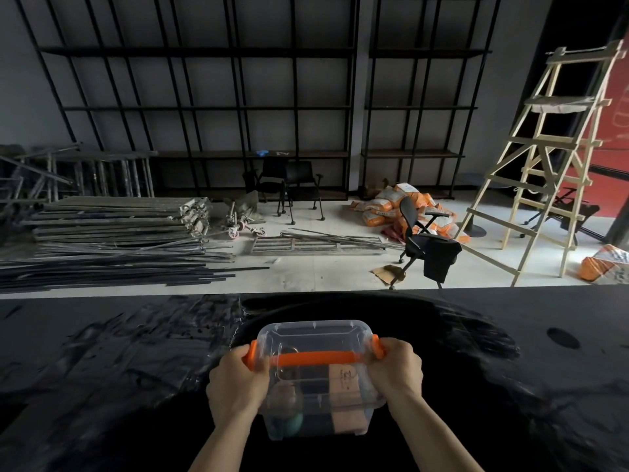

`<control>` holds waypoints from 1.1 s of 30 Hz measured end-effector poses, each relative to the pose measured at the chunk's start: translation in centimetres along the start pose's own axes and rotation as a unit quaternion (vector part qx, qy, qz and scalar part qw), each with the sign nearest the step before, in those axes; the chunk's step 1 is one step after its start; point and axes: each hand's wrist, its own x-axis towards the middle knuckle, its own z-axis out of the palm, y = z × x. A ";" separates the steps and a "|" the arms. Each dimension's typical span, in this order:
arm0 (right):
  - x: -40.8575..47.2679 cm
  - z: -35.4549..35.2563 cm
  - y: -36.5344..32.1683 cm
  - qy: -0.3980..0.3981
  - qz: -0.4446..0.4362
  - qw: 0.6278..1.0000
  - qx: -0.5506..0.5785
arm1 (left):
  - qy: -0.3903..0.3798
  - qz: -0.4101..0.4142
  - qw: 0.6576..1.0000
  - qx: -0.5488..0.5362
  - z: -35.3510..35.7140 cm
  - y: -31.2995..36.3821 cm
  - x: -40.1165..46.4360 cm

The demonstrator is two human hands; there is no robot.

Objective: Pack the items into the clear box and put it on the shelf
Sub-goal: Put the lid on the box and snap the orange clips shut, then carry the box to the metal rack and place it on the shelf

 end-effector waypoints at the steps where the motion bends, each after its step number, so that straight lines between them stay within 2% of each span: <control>1: -0.1 0.1 0.0 0.007 -0.012 1.000 -0.021 | 0.006 0.010 1.000 0.005 0.2 -0.1 -0.1; 5: -0.7 0.2 -0.1 0.028 -0.069 0.994 -0.076 | 0.028 0.038 0.998 0.037 0.5 -0.1 -0.5; 10: -1.1 0.6 0.1 0.039 -0.096 0.989 -0.110 | 0.014 0.032 0.999 0.014 0.4 -0.1 -0.9; 13: -0.8 0.5 0.6 -0.044 -0.036 0.998 0.007 | -0.064 -0.053 0.988 -0.129 0.3 -0.6 -0.8; 15: -0.8 0.5 0.8 -0.107 0.016 0.989 0.105 | -0.135 -0.122 0.944 -0.274 0.3 -0.2 -1.1; 17: -0.8 0.6 0.8 -0.128 0.018 0.984 0.123 | -0.179 -0.136 0.915 -0.336 0.4 0.4 -1.3; 23: 0.6 -1.2 -0.5 -0.076 -0.034 0.991 0.109 | -0.161 -0.129 0.925 -0.320 0.7 3.2 0.2; 29: 3.2 -5.5 -2.3 -0.039 -0.044 0.991 0.118 | -0.161 -0.066 0.921 -0.348 0.7 8.8 1.7; 33: 3.6 -8.5 -1.8 -0.001 -0.033 0.994 0.106 | -0.195 -0.045 0.915 -0.351 2.0 11.8 1.5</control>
